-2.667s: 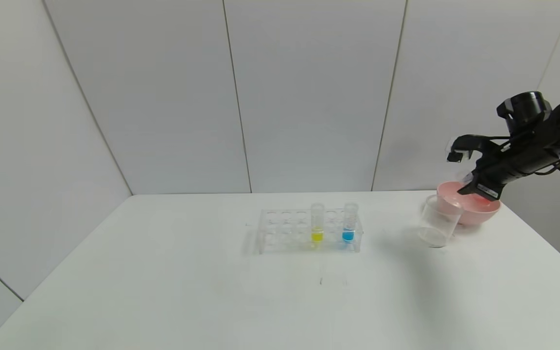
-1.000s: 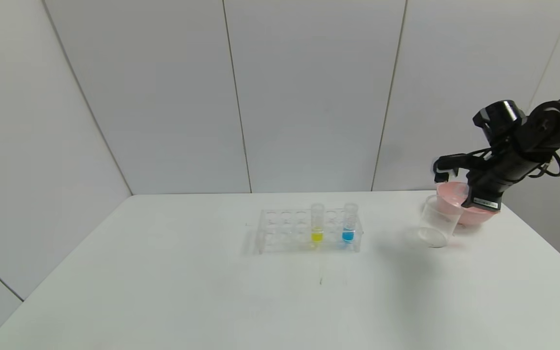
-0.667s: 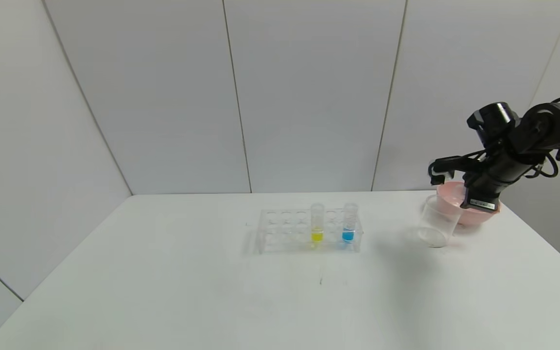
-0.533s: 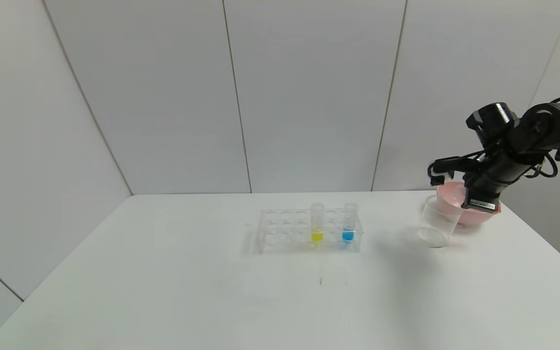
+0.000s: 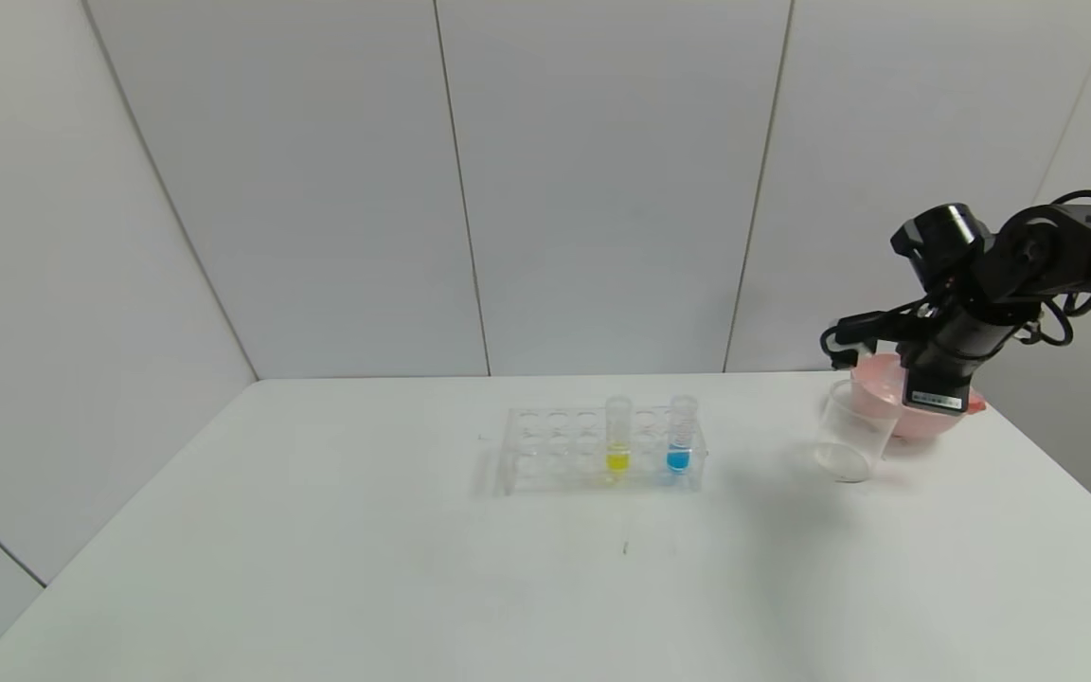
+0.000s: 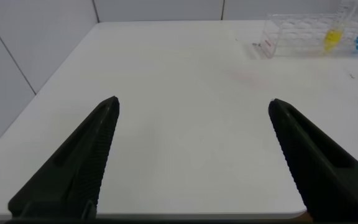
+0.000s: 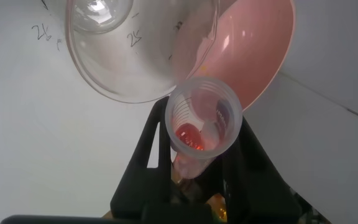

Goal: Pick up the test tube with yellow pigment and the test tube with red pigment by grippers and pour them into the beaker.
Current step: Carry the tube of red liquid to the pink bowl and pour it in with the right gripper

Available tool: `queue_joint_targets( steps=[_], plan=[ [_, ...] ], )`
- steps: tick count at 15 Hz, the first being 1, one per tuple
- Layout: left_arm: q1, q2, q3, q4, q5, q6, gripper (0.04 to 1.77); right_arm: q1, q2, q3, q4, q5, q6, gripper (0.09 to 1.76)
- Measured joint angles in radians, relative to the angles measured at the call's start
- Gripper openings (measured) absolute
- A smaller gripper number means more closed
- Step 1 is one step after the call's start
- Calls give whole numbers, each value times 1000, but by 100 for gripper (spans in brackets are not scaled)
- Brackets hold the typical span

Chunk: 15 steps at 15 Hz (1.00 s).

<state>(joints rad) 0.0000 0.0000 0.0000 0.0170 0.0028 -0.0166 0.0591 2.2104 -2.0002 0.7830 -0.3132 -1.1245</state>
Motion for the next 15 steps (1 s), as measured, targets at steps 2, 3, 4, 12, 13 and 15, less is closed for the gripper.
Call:
queue_joint_targets(
  steps=[2,3,4,12,13,15],
  plan=[
    [0,0,0,0,0,0,172,8,2,0,-10,-21,-1,53],
    [0,0,0,0,0,0,172,11,3,0,-12,-23,-1,53],
    [0,0,0,0,0,0,172,13,3,0,-12,-26,-2,53],
    [0,0,0,0,0,0,172,36,6,0,-33,-199,-57,53],
    [0,0,0,0,0,0,172,39,8,0,-37,-218,-64,53],
    [0,0,0,0,0,0,172,45,12,0,-47,-254,-84,53]
  ],
)
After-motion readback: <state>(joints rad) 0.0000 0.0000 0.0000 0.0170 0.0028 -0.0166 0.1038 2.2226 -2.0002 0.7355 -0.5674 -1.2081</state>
